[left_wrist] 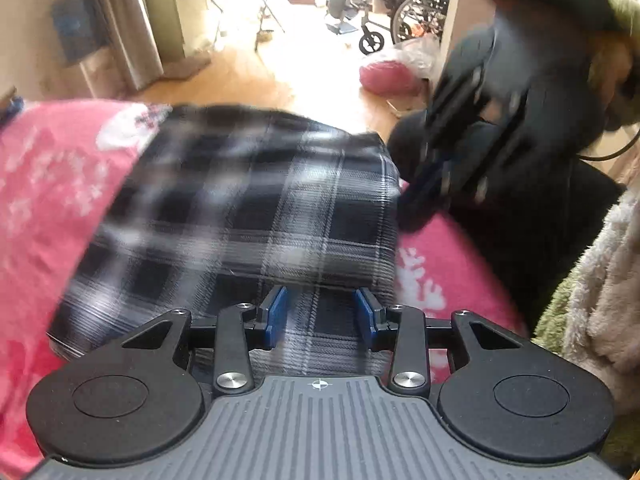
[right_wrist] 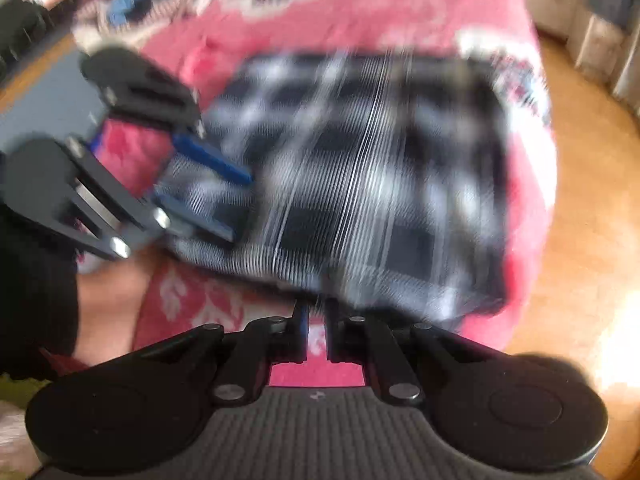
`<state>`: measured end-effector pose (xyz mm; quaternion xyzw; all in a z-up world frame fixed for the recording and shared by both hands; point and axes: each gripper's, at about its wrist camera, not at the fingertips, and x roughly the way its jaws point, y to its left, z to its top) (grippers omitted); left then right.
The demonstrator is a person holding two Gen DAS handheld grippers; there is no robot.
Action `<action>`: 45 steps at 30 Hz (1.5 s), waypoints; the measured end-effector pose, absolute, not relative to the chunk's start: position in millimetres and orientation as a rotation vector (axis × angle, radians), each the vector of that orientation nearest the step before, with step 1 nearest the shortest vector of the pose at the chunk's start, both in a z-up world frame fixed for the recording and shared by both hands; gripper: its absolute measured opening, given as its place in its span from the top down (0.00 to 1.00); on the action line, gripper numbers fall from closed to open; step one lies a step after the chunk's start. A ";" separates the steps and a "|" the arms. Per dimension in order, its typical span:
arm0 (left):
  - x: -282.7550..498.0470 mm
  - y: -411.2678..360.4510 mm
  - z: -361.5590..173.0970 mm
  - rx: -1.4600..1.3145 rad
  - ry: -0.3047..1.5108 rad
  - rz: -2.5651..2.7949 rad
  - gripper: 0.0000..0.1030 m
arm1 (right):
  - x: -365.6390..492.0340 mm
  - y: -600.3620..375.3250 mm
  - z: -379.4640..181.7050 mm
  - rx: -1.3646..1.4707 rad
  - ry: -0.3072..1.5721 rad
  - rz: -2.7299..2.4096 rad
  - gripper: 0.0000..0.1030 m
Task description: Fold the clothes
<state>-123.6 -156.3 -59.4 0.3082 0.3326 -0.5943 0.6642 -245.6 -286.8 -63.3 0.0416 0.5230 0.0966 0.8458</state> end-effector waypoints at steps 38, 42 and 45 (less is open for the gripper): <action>-144.0 -169.9 -89.4 0.676 0.739 -1.493 0.66 | -78.5 -409.4 -75.5 0.445 0.881 -0.131 0.85; -144.6 -168.8 -89.8 0.670 0.737 -1.496 0.66 | -94.3 -430.5 -75.1 0.579 0.805 -0.224 0.98; -144.0 -169.2 -89.7 0.666 0.739 -1.499 0.66 | -106.8 -457.5 -78.3 0.740 0.755 -0.293 0.98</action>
